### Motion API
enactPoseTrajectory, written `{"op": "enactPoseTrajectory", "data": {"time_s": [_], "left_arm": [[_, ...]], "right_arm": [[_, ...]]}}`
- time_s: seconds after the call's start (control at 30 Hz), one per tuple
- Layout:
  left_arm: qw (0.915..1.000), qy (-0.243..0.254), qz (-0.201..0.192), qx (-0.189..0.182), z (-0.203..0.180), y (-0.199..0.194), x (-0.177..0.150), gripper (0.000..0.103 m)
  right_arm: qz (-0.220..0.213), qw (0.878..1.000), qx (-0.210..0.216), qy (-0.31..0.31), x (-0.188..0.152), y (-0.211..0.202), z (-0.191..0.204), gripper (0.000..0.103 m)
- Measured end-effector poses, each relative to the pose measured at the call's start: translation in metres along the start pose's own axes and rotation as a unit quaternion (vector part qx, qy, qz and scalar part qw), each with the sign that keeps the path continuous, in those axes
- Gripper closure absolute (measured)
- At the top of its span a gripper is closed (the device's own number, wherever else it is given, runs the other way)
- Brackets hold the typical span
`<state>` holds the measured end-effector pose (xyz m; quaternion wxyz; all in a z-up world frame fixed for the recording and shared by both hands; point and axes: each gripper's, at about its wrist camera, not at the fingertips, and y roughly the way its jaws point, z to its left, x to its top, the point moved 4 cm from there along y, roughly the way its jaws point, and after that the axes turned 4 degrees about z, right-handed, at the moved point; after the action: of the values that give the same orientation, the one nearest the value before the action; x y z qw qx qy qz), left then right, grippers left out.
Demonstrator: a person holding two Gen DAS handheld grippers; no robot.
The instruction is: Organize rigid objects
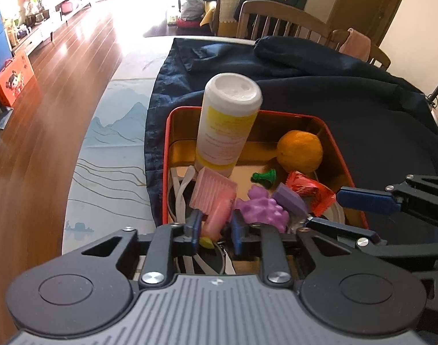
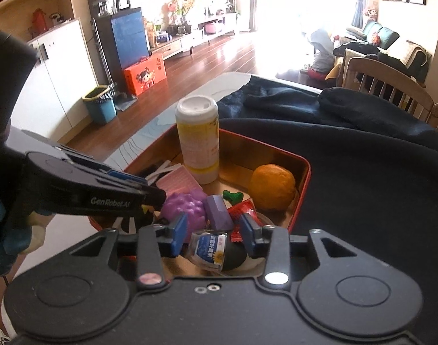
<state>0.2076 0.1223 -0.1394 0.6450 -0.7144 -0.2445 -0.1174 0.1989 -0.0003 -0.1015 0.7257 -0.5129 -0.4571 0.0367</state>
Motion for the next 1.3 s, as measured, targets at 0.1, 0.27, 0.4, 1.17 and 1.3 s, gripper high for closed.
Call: {"op": "enactPoseTrajectory", "data": {"time_s": [0.1,0.27,0.4,1.17,1.3], "left_arm": [[0.9999,0.007,-0.014,0.002,-0.004,-0.013,-0.004,0.071],[0.9987,0.015,-0.048,0.011,-0.009,-0.037,-0.010,0.041],[0.9963,0.022,-0.080,0.021,-0.013,-0.059,-0.013,0.035],[0.9909,0.006,-0.134,0.012,-0.032,-0.128,-0.059,0.000],[0.9918,0.005,-0.127,0.018,-0.036,-0.130,-0.065,0.000]], "right_arm": [[-0.012,1.000,0.000,0.003,-0.002,-0.009,0.000,0.059],[-0.033,0.999,0.003,0.010,-0.005,-0.028,0.000,0.052],[-0.053,0.998,0.006,0.013,-0.008,-0.046,-0.001,0.042],[-0.133,0.991,0.000,0.028,-0.035,-0.113,0.000,0.000],[-0.138,0.989,0.001,0.044,-0.040,-0.116,-0.004,0.000]]}}
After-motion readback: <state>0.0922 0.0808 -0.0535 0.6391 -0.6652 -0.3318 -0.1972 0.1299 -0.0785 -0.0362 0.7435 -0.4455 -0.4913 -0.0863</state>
